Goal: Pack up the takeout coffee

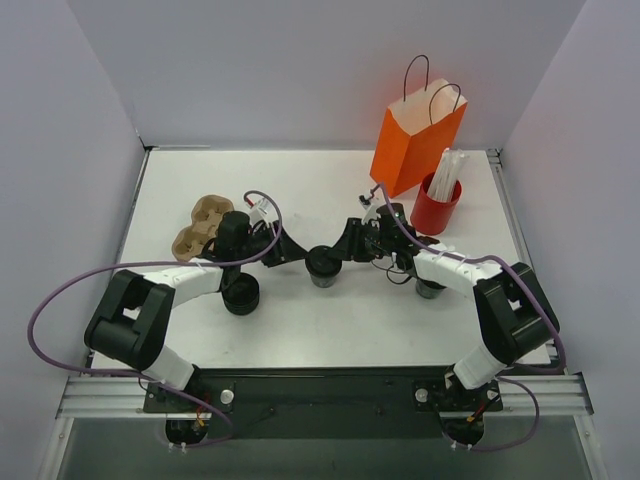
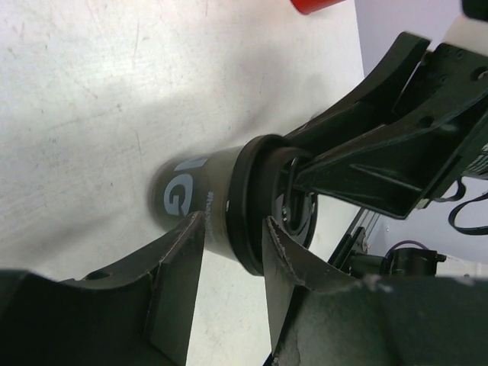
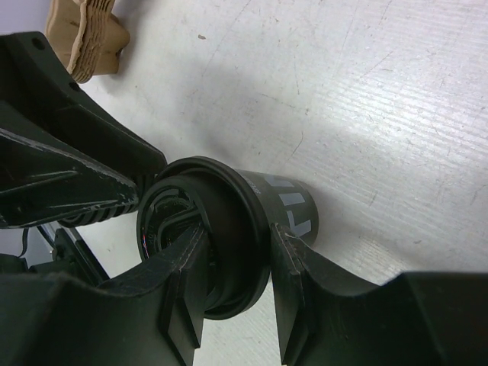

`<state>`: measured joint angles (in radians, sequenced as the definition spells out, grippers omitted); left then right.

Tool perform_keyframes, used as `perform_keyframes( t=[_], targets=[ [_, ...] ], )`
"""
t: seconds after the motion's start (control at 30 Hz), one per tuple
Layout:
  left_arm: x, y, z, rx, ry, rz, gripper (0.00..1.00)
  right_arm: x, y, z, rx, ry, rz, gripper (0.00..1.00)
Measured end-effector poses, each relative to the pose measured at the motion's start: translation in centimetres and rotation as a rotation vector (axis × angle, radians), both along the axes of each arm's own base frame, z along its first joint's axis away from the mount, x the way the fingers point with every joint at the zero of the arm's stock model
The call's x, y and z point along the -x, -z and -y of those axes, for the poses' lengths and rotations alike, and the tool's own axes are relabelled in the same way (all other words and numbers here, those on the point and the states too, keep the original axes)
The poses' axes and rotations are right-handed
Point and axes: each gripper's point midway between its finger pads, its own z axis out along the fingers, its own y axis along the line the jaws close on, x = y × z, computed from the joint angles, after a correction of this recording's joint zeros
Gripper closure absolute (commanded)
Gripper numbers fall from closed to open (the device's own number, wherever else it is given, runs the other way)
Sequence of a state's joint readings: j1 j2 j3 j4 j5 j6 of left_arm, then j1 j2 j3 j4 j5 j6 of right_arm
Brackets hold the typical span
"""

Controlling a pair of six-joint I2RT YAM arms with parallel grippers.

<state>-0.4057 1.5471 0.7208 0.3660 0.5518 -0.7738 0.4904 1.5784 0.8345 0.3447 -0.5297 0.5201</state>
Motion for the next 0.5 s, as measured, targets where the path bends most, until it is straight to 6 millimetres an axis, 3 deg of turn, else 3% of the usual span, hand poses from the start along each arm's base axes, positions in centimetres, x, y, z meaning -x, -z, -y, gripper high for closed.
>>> perform_keyframes(
  t=[0.17, 0.37, 0.5],
  targets=[
    [1.1, 1.3, 0.0, -0.003, 0.007, -0.030, 0.55, 0.1, 0.1, 0.0, 0.003, -0.003, -0.006, 0.84],
    [1.0, 1.3, 0.2, 0.009, 0.010, -0.016, 0.55, 0.1, 0.1, 0.2, 0.004, -0.001, -0.011, 0.84],
    [0.8, 1.4, 0.5, 0.021, 0.014, -0.011, 0.62, 0.0, 0.1, 0.3, 0.004, 0.002, -0.010, 0.84]
  ],
)
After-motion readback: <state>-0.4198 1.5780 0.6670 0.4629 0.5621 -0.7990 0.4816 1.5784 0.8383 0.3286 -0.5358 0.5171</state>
